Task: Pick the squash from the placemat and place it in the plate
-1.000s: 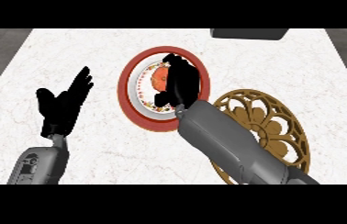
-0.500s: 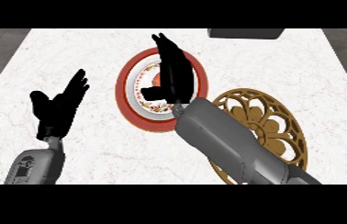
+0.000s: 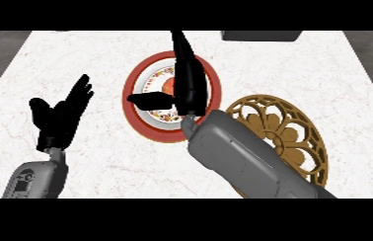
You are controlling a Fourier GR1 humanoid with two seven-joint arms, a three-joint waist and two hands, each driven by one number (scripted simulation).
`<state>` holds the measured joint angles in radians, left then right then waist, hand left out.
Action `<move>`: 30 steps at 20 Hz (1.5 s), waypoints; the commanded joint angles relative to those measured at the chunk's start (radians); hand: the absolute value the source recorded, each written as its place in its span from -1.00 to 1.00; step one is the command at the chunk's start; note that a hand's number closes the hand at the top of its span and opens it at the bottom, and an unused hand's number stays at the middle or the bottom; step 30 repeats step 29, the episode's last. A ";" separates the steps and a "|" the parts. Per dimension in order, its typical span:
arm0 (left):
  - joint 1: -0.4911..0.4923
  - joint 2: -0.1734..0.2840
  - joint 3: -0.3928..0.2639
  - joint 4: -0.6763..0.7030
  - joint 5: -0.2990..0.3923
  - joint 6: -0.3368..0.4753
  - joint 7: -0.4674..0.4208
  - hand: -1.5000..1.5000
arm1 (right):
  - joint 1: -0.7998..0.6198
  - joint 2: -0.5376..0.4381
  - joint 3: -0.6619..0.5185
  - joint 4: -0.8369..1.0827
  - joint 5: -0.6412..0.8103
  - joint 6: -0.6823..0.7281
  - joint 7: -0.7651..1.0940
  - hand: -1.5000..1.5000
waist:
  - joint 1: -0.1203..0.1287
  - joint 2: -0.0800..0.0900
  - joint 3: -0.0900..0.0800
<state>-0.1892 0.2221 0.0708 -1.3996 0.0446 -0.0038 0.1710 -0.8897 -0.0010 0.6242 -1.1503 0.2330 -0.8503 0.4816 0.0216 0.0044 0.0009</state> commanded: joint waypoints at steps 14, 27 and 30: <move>0.037 -0.034 0.003 -0.050 -0.030 0.008 0.023 0.00 | 0.323 -0.043 -0.179 -0.140 -0.111 0.263 -0.336 -1.00 | -0.021 -0.005 -0.001; 0.060 -0.049 0.030 -0.008 -0.044 -0.008 -0.038 0.00 | 0.459 -0.076 -0.266 -0.267 0.001 0.387 -0.264 -1.00 | -0.023 -0.006 -0.001; 0.034 -0.019 0.062 -0.006 -0.011 -0.052 -0.027 0.00 | 0.454 -0.083 -0.336 -0.250 0.005 0.423 -0.299 -1.00 | -0.021 -0.005 -0.001</move>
